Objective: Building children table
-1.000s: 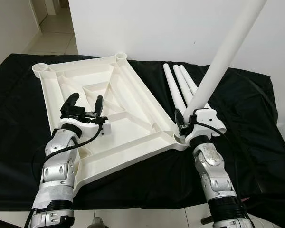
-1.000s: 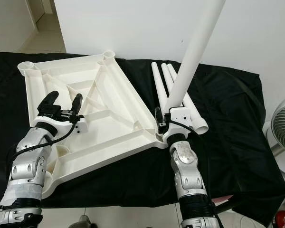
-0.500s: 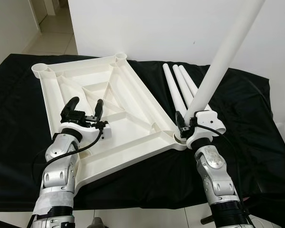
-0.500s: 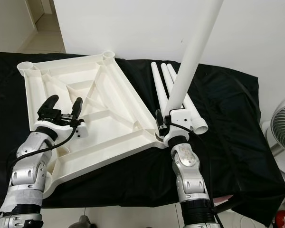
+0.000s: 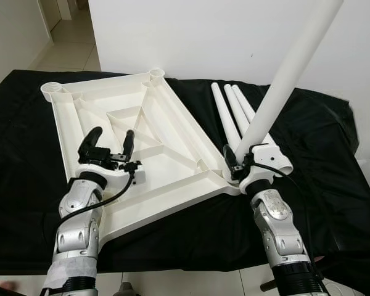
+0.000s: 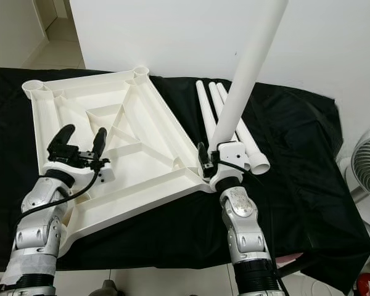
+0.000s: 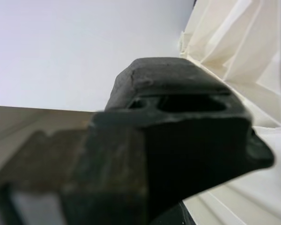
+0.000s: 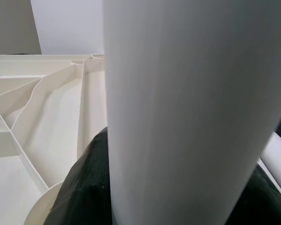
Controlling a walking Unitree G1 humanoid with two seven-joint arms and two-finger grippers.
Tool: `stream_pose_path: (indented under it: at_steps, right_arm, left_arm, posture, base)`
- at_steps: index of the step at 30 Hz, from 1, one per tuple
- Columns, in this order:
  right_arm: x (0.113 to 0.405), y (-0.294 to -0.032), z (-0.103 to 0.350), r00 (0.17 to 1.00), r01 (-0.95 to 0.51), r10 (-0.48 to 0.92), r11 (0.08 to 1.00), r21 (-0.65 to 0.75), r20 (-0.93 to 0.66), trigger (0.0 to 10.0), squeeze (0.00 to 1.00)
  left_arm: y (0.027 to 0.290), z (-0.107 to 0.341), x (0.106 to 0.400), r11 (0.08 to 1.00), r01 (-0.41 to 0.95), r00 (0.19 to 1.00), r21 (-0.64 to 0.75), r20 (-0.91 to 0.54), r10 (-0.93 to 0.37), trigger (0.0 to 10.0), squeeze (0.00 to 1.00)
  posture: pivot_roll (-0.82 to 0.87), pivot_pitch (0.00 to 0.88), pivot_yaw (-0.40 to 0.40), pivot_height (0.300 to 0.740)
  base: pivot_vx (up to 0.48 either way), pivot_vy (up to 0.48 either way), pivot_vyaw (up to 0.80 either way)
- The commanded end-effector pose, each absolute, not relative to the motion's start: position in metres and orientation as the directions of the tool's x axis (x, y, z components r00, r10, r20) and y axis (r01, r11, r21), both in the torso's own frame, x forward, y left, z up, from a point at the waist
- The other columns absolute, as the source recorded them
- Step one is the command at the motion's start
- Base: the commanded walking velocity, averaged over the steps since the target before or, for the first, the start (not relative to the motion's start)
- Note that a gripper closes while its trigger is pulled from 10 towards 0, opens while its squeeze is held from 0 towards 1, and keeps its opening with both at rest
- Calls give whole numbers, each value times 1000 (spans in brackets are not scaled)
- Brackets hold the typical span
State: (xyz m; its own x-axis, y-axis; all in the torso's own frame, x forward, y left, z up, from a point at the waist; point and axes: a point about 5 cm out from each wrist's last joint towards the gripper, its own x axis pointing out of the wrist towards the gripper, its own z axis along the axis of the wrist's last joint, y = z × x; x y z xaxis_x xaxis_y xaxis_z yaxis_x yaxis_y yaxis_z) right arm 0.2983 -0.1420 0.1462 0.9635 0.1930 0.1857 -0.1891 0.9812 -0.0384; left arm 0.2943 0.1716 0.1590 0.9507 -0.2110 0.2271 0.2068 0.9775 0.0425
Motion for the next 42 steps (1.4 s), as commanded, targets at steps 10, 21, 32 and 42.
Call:
stream_pose_path:
  at_steps: [10, 21, 32, 42]
  right_arm:
    - [300, -151, 149, 961, -175, 180, 984, -44, 209, 10000, 0]
    - [301, -153, 149, 961, -171, 178, 984, -51, 210, 10000, 0]
    - [302, -155, 149, 963, -162, 170, 985, -56, 210, 10000, 0]
    - [303, -156, 149, 963, -158, 166, 986, -57, 214, 10000, 0]
  left_arm:
    - [171, 157, 293, 991, 136, 961, 6, 244, -134, 10000, 0]
    - [170, 155, 293, 990, 137, 962, 13, 236, -136, 10000, 0]
    - [170, 155, 296, 988, 149, 961, 27, 233, -151, 10000, 0]
    - [170, 157, 297, 988, 152, 959, 32, 237, -155, 10000, 0]
  posture:
    - [28, 0, -55, 740]
    - [26, 0, -58, 740]
    - [26, 0, -52, 740]
    - [28, 0, -49, 740]
  base:
    - [0, 0, 0]
    - [0, 0, 0]
    - [0, 0, 0]
    - [0, 0, 0]
